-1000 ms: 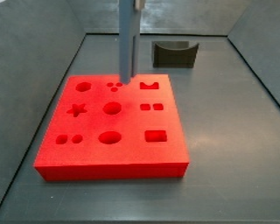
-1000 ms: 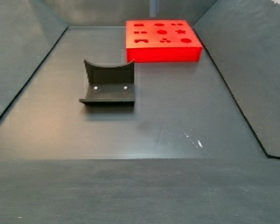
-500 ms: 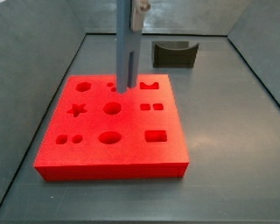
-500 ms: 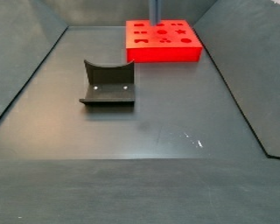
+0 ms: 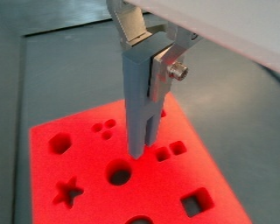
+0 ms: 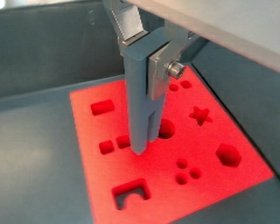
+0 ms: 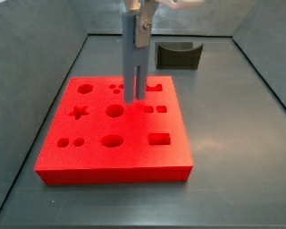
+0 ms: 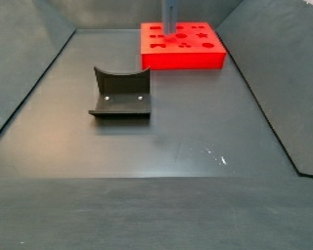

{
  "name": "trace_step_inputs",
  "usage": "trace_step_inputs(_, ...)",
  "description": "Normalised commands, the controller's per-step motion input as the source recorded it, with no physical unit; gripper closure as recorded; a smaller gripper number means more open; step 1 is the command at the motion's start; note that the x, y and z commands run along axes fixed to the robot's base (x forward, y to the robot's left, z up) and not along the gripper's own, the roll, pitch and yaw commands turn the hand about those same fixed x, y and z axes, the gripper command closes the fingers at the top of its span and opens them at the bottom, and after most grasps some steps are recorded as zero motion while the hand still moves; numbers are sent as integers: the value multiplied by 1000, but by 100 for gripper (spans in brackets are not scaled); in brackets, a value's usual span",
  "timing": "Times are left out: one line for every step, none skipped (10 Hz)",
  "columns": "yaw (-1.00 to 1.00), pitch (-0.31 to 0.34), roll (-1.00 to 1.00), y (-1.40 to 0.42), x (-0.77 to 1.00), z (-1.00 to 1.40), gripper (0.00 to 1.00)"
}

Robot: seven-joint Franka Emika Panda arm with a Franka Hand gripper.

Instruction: Insert the double-square object.

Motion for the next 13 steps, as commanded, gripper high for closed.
trace_step_inputs(-726,-126,-144,0,246,249,100)
trace_step_inputs(-797,-136,66,-209,183,0,100)
trace_step_inputs(-809,-96,170,-280,180,-69,100)
trace_step_inputs(-780,-90,187,-291,211,-91,100)
trace_step_inputs(-740,-77,193,-300,249,-91,100)
trace_step_inputs(-706,0,217,-80,211,-43,100)
trace_step_inputs(-411,113,117,37,23,-34,100)
trace_step_inputs(-31,0,84,51,-97,-180,100)
trace_step_inputs(-246,0,11,-29,0,-397,100)
trace_step_inputs(-514,26,0,0,43,-297,100)
trace_step_inputs(-391,9,-69,0,0,-163,100)
trace_step_inputs(-191,17,-89,0,63,-129,100)
trace_step_inputs(0,46,-84,0,131,-131,100)
